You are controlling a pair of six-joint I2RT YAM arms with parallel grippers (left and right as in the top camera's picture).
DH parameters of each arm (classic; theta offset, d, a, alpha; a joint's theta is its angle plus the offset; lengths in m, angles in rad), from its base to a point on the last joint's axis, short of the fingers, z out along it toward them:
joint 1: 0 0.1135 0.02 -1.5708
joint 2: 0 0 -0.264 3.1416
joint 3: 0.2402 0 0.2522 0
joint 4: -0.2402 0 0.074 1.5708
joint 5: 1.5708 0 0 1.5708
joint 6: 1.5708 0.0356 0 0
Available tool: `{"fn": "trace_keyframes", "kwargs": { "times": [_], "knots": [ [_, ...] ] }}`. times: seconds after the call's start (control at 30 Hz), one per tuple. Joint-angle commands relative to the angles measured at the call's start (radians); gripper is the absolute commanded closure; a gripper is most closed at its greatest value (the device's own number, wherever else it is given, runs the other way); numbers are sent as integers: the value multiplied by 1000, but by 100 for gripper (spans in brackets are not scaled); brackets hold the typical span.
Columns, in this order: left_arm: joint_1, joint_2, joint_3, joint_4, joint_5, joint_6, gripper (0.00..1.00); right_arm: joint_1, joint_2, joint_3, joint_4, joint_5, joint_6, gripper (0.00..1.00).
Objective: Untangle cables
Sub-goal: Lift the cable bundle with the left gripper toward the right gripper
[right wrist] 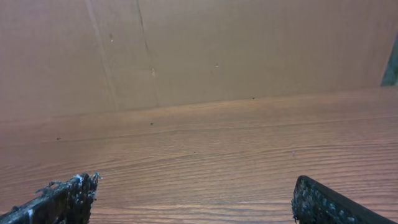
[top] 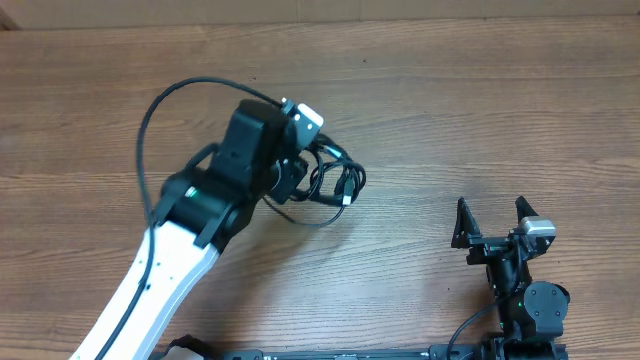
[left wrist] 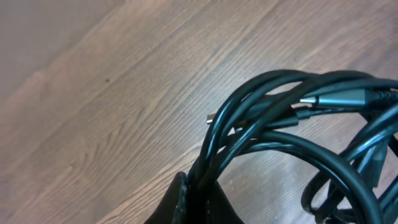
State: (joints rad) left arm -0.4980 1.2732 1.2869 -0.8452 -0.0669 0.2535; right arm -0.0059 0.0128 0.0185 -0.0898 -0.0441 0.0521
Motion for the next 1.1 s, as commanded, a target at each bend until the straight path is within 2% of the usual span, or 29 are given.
{"fn": "trace_keyframes", "kwargs": {
  "times": [0.0, 0.23, 0.33, 0.5, 0.6, 0.8, 0.97, 1.0, 1.07],
  "knots": [
    [-13, -77, 3, -39, 68, 107, 96, 1, -10, -10, 7, 9, 4, 0],
    [-13, -107, 3, -71, 114, 106, 96, 1, -10, -10, 26, 0, 5, 0],
    [-13, -107, 3, -69, 119, 106, 96, 1, -10, -8, 90, -105, 10, 0],
    [-13, -107, 3, -70, 119, 106, 96, 1, -10, 72, 54, -196, 248, 0],
    [-13, -107, 3, -69, 108, 107, 96, 1, -10, 154, -31, -275, 316, 0],
    [-13, -111, 3, -63, 109, 121, 96, 1, 43, 406, -307, -391, 319, 0],
    [-13, -125, 3, -34, 144, 118, 96, 1, 194, 662, -584, -459, 318, 0],
    [-13, -130, 3, -14, 148, 117, 96, 1, 258, 730, -639, -523, 318, 0],
    [-13, -137, 4, -2, 168, 127, 96, 1, 313, 776, -652, -611, 318, 0]
  ]
}}
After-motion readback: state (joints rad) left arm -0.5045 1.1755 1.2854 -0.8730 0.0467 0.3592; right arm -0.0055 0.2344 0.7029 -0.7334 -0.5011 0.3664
